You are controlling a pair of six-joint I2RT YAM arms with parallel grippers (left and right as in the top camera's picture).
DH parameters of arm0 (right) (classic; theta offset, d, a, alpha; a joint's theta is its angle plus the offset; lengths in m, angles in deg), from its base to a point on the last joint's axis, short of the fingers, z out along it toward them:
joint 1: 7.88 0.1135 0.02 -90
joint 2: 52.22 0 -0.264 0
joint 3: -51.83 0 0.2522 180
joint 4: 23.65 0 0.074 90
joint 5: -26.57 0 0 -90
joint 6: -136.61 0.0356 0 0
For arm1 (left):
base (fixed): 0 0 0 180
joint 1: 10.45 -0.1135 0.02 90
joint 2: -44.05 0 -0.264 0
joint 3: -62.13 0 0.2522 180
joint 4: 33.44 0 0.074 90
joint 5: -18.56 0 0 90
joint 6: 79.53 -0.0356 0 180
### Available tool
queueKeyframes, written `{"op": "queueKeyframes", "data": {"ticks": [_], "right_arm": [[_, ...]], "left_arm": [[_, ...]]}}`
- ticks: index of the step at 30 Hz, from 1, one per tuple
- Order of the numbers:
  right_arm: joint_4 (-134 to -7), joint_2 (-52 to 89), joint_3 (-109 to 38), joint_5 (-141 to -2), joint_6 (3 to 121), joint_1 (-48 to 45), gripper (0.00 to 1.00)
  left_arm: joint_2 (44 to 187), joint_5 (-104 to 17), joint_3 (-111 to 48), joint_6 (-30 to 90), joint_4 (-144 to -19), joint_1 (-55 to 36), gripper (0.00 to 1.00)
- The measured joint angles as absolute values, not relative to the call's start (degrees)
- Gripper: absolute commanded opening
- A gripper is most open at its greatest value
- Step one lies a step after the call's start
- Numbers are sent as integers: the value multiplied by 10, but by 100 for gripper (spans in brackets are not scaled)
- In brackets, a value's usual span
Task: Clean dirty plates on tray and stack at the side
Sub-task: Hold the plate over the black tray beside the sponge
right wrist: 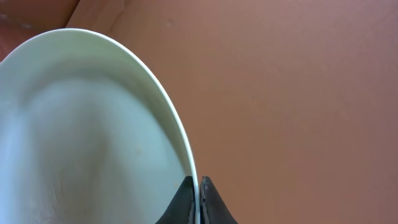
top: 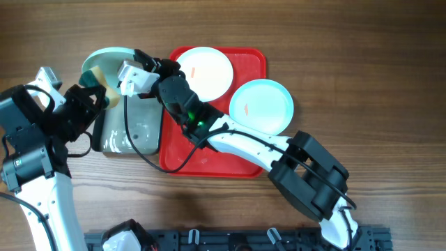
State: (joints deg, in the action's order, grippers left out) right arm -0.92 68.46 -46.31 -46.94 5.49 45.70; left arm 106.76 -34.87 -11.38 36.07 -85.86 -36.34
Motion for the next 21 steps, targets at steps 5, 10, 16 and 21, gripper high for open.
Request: {"op": "queueKeyframes", "data": {"ticks": [5,10,16,21], "right_arm": [[-9,685,-463,-469,63,457,4],[-9,685,-463,-469,66,457,4],[-28,685,-463,-469,169,454,4],[-84,686,-463,-468,272,446,4]], "left_arm": [[1068,-349,-114,361,-858,-363,4],[1068,-349,-114,361,-858,-363,4],[1068,-349,-114,361,-858,-363,4],[1068,-349,-114,361,-858,-363,4]]}}
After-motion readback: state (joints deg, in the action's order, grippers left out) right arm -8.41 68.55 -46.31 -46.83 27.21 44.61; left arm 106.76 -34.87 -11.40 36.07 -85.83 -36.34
